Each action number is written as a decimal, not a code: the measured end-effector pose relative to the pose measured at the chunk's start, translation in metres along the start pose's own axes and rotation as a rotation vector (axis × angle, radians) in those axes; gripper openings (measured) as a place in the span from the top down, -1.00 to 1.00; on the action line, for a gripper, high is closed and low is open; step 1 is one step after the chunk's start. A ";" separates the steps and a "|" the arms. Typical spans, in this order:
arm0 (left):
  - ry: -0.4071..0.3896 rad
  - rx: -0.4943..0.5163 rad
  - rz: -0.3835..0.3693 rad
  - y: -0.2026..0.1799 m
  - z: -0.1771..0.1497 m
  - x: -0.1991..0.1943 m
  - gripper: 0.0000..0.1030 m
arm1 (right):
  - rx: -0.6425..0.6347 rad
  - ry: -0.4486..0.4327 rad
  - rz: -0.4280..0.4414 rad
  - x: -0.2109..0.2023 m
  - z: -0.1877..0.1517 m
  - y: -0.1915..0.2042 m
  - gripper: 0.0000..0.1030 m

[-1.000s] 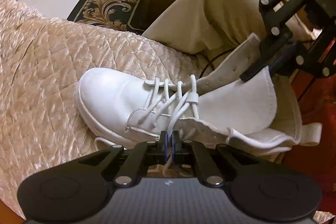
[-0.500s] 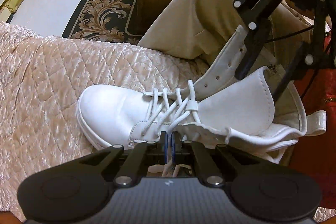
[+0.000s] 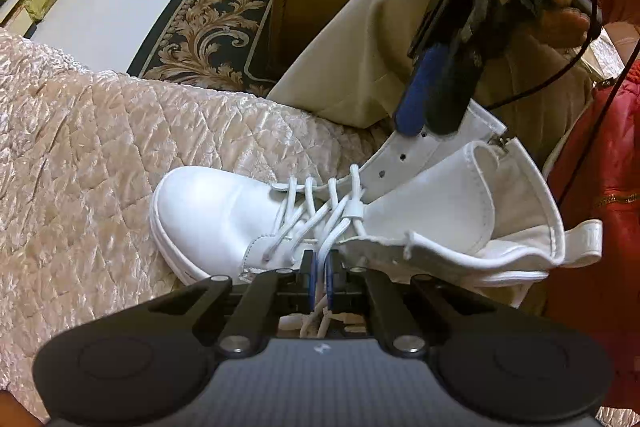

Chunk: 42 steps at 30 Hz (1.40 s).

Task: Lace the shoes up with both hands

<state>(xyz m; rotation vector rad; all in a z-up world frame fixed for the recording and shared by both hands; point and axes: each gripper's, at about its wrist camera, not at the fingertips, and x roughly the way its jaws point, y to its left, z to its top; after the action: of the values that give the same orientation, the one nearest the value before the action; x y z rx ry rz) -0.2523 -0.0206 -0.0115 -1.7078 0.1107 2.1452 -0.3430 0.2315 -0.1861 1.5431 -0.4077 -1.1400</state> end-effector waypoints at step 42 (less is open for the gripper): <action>0.004 -0.043 0.046 -0.018 -0.026 -0.002 0.97 | -0.540 0.074 -0.451 0.086 -0.024 0.053 0.31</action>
<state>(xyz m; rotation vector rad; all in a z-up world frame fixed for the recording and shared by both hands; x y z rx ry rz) -0.2218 -0.0121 -0.0133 -1.7495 0.1059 2.1929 -0.2663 0.1625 -0.1788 1.2128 0.3024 -1.3888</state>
